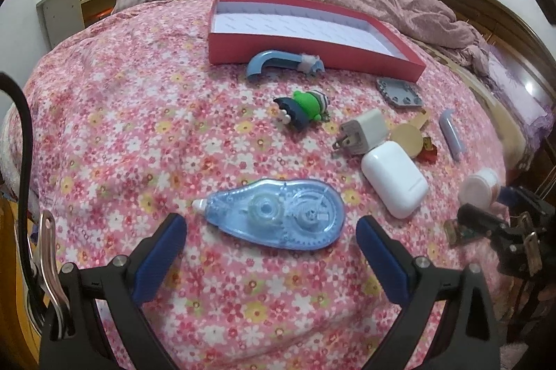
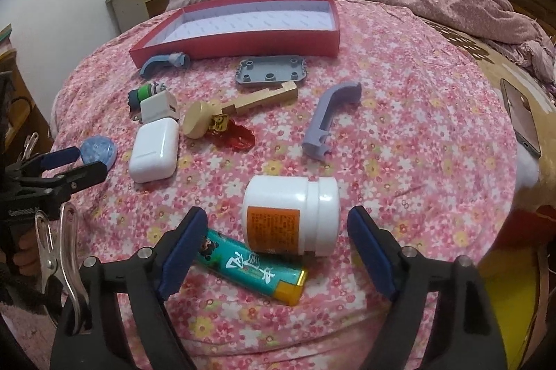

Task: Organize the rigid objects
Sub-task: 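Close left gripper on blue correction tape while right gripper grasps white pill bottle, then carry tape and bottle over the red tray and open both grippers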

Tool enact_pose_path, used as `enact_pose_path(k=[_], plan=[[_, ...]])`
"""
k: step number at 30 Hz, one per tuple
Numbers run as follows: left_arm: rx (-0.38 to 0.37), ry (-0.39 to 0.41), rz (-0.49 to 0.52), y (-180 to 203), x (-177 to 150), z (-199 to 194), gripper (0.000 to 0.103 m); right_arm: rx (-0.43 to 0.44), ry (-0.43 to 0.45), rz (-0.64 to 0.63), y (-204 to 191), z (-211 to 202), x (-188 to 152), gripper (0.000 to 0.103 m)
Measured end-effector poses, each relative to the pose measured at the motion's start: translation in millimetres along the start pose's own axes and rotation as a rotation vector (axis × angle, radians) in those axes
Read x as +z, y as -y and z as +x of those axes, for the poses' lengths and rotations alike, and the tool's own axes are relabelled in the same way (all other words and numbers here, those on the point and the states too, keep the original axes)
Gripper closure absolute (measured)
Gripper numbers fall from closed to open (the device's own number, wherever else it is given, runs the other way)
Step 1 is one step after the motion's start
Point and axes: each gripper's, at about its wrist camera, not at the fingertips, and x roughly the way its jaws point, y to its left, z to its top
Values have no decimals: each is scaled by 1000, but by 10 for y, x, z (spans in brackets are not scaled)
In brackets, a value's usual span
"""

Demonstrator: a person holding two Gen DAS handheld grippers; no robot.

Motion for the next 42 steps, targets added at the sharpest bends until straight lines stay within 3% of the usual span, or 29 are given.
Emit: enact_pose_path(k=[9, 11, 14, 29, 42], plan=[[27, 21, 24, 23, 25, 52, 4, -13, 3, 6, 28, 40, 11, 31], [36, 27, 18, 10, 24, 40, 11, -23, 8, 2, 32, 36, 12, 39], [36, 32, 15, -1, 17, 26, 12, -35, 14, 3, 48, 28, 23, 54], [31, 95, 41, 18, 159, -189, 12, 4, 36, -14, 46, -47, 132, 55], [19, 141, 30, 55, 762, -221, 12, 29, 100, -63, -23, -123, 620, 55]])
